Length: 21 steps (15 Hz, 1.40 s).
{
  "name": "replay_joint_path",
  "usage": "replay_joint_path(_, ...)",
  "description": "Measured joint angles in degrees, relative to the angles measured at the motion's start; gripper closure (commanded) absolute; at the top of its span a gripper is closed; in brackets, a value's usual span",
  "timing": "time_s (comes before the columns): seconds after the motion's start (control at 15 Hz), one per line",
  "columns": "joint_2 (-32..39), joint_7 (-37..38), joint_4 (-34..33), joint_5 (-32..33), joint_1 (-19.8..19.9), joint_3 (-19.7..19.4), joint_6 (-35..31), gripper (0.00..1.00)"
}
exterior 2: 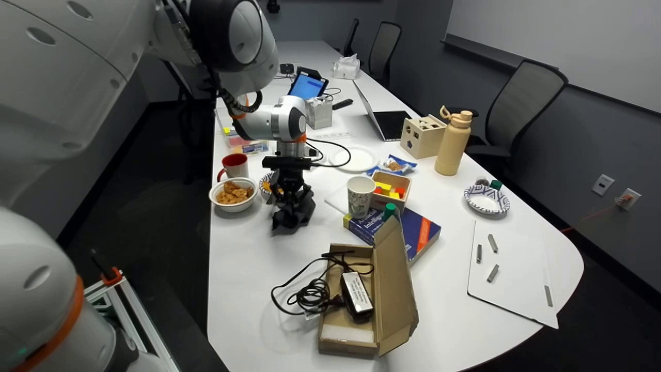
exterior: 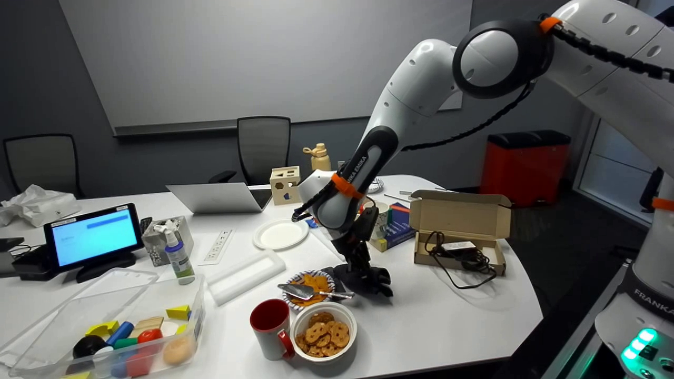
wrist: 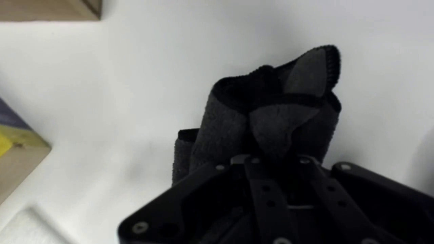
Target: Use the black towel to clean the table
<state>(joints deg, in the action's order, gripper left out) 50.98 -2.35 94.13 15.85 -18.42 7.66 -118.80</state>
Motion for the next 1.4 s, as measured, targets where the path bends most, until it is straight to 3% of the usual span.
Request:
replay_joint_path(0.4, 1.0, 6.38, 3.83, -5.26, 0.25, -0.01, -0.96, 0.97)
replay_joint_path(1.0, 1.66, 0.14, 5.34, -13.91, 2.93, 5.85, -1.43, 0.97)
replay_joint_path(1.4, 1.2, 1.22, 10.48, -23.43, 4.63, 6.77, -0.52, 0.97)
